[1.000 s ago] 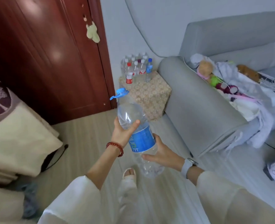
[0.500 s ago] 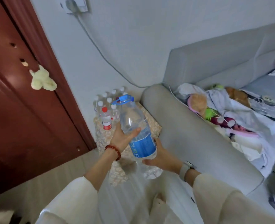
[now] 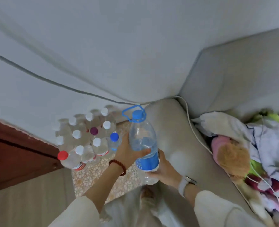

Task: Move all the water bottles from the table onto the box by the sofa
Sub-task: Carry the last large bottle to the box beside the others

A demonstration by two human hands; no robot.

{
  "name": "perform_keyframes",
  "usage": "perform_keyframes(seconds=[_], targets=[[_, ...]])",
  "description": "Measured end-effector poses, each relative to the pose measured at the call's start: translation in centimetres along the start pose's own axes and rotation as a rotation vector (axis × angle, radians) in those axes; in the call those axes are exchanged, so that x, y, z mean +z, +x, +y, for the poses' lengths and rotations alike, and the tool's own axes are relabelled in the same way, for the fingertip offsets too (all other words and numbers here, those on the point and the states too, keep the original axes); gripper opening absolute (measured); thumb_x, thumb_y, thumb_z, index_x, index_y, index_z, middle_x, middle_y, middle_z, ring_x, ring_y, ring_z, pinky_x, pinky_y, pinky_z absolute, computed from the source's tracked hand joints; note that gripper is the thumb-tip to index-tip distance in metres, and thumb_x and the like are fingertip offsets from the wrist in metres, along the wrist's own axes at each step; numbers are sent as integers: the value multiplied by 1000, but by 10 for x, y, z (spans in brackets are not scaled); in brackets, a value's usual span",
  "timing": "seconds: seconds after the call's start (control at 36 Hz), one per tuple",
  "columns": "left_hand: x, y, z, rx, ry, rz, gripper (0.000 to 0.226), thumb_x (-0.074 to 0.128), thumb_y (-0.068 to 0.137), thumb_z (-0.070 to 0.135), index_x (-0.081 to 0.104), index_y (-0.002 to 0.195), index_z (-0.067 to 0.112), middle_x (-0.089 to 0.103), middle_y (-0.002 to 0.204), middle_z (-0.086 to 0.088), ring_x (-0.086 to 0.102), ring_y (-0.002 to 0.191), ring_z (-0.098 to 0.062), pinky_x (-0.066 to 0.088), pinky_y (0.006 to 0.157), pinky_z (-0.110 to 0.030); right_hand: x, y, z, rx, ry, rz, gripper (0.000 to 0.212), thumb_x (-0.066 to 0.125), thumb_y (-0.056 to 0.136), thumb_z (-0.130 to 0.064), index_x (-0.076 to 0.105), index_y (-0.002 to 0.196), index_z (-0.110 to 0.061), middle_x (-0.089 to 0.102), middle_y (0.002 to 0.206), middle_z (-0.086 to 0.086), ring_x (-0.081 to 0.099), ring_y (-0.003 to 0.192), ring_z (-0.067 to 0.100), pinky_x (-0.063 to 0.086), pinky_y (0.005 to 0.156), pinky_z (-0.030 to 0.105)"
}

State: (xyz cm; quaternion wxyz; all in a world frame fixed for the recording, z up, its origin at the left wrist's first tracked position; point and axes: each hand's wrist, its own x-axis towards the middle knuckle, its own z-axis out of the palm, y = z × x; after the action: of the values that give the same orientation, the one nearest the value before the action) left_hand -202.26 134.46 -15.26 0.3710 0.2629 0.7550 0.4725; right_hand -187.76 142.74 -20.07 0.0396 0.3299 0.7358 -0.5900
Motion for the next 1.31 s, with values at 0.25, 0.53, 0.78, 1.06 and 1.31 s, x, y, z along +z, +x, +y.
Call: perform_keyframes(seconds=[0.25, 0.53, 0.78, 1.06, 1.31], targets=[[10, 107, -22, -5, 150, 129, 83, 86, 54, 28, 35, 120, 22, 46, 107, 12, 49, 94, -8, 41, 81, -22, -21, 137, 39, -41, -1, 24, 84, 82, 65, -24, 28, 130, -22, 54, 121, -10, 53, 108, 2, 38, 79, 0], [-3, 146, -43, -80, 306, 194, 90, 85, 53, 27, 32, 125, 18, 46, 97, 10, 49, 89, -13, 43, 76, -27, -7, 202, 52, -80, -33, 65, 66, 76, 72, -21, 40, 125, -33, 57, 111, -14, 57, 105, 6, 39, 77, 2], [-17, 131, -36, -111, 424, 135, 92, 82, 60, 30, 30, 135, 15, 55, 126, -6, 52, 111, -24, 41, 88, -30, -23, 191, 33, -52, -49, -29, 70, 70, 78, -21, 31, 136, -22, 52, 131, -4, 52, 114, 11, 45, 99, 34], [-38, 90, -27, -39, 459, 415, 81, 82, 61, 28, 37, 127, 12, 55, 116, -4, 52, 100, -16, 43, 79, -28, -27, 175, -6, -168, -60, -136, 84, 75, 70, -31, 22, 133, -47, 40, 132, -16, 49, 111, -1, 48, 96, 31], [-45, 103, -5, 418, 878, 442, 57, 85, 53, 33, 66, 103, 14, 69, 97, -2, 60, 98, -35, 42, 77, -46, -14, 180, -12, -219, 1, -92, 92, 79, 63, -28, 18, 122, -63, 36, 132, -22, 37, 126, 1, 40, 105, 37]])
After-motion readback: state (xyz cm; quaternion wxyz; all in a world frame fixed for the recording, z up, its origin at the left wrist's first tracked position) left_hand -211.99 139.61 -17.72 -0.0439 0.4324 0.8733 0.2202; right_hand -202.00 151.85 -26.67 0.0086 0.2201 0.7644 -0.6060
